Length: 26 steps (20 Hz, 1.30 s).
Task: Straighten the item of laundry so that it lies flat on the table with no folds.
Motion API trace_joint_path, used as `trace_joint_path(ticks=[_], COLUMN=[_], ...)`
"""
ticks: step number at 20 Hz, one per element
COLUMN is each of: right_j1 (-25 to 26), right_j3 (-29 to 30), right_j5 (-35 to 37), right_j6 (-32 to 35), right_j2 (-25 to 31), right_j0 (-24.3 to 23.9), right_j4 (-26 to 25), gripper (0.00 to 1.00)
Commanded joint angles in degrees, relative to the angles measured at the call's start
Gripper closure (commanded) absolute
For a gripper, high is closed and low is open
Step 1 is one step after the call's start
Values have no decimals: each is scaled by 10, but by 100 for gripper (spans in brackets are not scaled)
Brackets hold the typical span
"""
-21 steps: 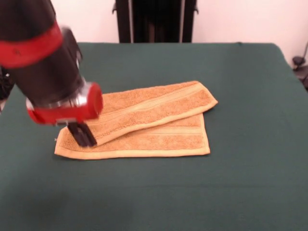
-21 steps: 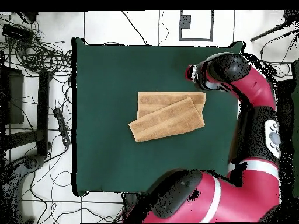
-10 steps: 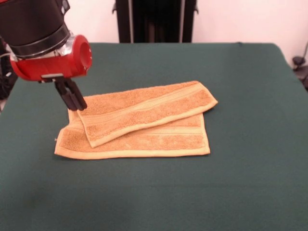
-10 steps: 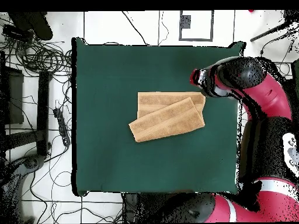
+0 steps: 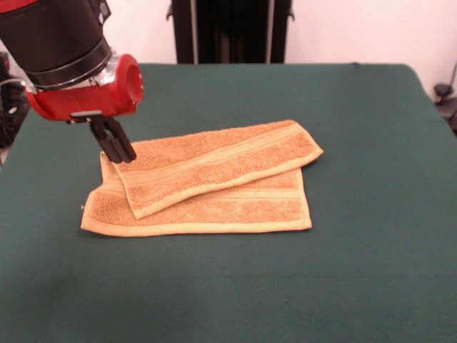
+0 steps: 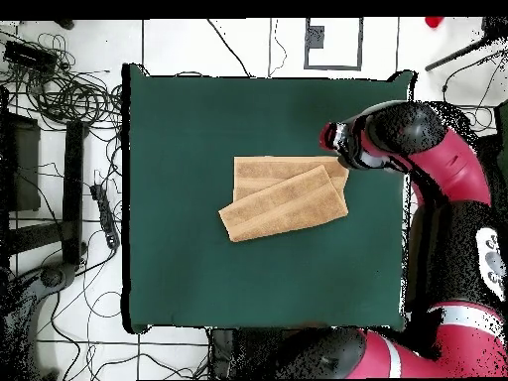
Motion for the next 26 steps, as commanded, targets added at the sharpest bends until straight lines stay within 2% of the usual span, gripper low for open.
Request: trace_joint_path(ticks=[1, 5, 11, 26], right_j1=[44, 50, 61, 63], right_j3=[87, 84, 104, 111], right_j5=[-13, -6, -67, -124], right_j6=[73, 50, 35, 56], right_j2=[44, 31, 41, 63], right_j0=[17, 21, 12, -3], right_j4=[-11, -41, -66, -69], gripper=[100, 100, 100, 100])
